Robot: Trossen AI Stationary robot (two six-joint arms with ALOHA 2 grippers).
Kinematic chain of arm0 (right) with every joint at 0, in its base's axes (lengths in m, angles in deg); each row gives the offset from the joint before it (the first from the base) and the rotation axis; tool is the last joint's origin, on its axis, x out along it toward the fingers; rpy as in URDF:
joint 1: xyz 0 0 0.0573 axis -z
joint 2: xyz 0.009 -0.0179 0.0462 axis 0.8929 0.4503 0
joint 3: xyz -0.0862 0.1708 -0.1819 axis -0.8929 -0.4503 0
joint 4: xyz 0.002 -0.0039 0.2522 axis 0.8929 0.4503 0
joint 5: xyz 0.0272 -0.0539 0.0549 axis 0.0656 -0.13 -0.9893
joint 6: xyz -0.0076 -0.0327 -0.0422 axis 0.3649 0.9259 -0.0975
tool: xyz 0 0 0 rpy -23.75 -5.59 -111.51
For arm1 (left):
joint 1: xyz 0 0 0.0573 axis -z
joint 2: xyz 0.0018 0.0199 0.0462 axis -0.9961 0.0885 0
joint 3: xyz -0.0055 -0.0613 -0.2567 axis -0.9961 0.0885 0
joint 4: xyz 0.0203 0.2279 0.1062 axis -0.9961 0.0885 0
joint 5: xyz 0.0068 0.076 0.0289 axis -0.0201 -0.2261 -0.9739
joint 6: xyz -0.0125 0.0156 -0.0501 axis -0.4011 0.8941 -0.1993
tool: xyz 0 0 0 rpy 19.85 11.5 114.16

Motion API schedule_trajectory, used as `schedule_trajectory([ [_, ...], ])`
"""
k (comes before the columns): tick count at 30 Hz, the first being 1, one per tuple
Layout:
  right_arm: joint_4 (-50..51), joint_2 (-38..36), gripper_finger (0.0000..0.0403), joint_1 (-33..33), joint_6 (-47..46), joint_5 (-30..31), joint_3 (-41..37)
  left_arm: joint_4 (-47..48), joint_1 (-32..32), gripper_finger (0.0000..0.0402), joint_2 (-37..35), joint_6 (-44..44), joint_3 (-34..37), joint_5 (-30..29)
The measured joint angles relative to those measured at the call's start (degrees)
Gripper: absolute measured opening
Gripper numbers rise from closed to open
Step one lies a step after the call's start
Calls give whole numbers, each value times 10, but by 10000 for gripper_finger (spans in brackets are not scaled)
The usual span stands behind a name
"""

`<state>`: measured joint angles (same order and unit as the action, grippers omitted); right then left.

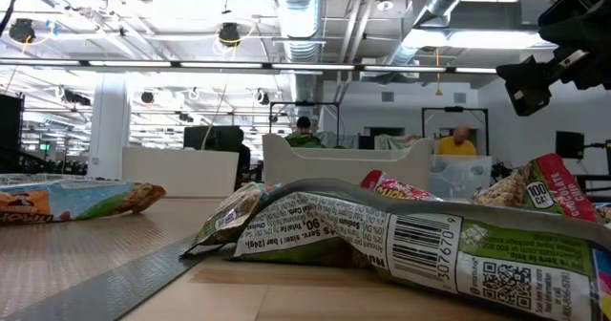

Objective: Pick and place Granola Bars by type
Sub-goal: Put the yellow granola bar into the gray bin

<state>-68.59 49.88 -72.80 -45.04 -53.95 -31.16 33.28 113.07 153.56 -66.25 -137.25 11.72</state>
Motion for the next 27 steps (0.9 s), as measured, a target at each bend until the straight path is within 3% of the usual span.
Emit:
schedule_trajectory([
  [13,0,0,265,0,0,0,0,36,-6,138,162,-137,0,81],
  [21,0,0,265,0,0,0,0,25,-32,138,240,-153,0,154],
  [27,0,0,265,0,0,0,0,4,-52,138,277,-153,0,161],
])
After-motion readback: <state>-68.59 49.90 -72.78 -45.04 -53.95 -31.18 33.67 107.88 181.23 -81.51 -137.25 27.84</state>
